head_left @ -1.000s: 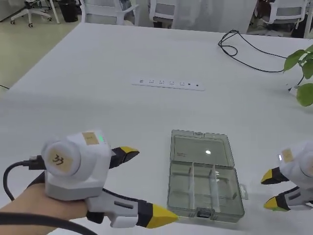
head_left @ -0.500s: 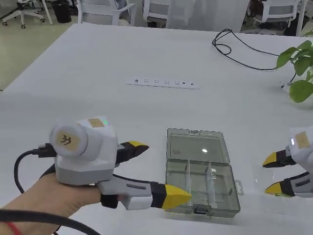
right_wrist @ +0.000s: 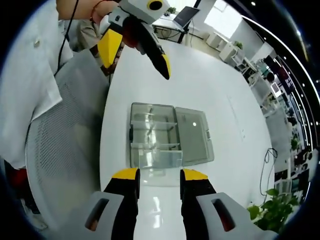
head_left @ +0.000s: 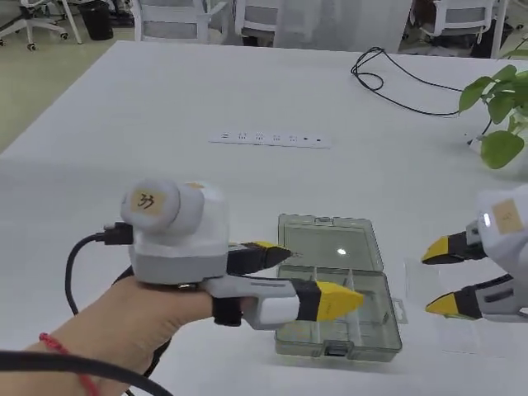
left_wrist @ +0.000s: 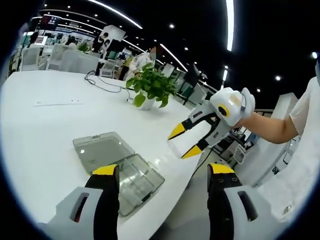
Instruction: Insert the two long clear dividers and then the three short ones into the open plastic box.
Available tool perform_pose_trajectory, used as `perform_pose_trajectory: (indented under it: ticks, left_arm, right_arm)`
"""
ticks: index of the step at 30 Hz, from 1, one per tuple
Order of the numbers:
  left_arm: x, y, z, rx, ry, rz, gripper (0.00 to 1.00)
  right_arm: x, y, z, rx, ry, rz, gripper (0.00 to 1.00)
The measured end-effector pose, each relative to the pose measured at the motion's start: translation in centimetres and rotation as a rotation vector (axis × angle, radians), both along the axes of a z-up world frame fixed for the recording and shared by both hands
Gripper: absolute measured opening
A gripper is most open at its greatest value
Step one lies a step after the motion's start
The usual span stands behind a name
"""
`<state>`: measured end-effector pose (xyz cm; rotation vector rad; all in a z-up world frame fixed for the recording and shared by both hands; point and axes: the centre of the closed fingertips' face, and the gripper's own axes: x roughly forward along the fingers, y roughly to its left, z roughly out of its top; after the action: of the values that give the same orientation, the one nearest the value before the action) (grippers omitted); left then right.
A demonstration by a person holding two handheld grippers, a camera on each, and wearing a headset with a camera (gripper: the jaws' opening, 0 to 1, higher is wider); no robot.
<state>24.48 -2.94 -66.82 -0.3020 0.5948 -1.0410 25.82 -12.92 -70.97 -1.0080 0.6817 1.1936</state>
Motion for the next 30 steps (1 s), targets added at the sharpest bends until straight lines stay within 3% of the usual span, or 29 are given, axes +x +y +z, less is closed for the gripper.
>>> perform_pose_trajectory:
  ticks: [3, 7, 10, 12, 24, 30]
  left_arm:
    - [-0.2, -0.9, 0.0, -0.025, 0.048, -0.006, 0.67]
    - [-0.5, -1.8, -0.1, -0.046, 0.087, -0.013, 0.62]
    - [-0.8, -2.5, -0.2, -0.075, 0.151, -0.013, 0.55]
    - [-0.6, -2.9, -0.3, -0.096, 0.177, -0.002, 0.51]
    - [-1.5, -5.3, -0.2, -0.17, 0.293, -0.015, 0.3]
    - [-1.8, -5.7, -0.3, -0.186, 0.329, -0.018, 0.23]
  right_arm:
    - [-0.5, 0.9, 0.8, 0.005, -0.013, 0.011, 0.33]
    - [-1.1, 1.8, 1.7, 0.008, -0.023, 0.018, 0.33]
    - [-1.5, 2.4, 2.3, 0.011, -0.029, 0.021, 0.33]
    - [-1.8, 2.9, 2.8, 0.014, -0.035, 0.024, 0.33]
    - [-2.9, 4.3, 3.9, 0.011, -0.058, 0.045, 0.33]
    - [-3.3, 4.6, 4.2, 0.012, -0.063, 0.055, 0.33]
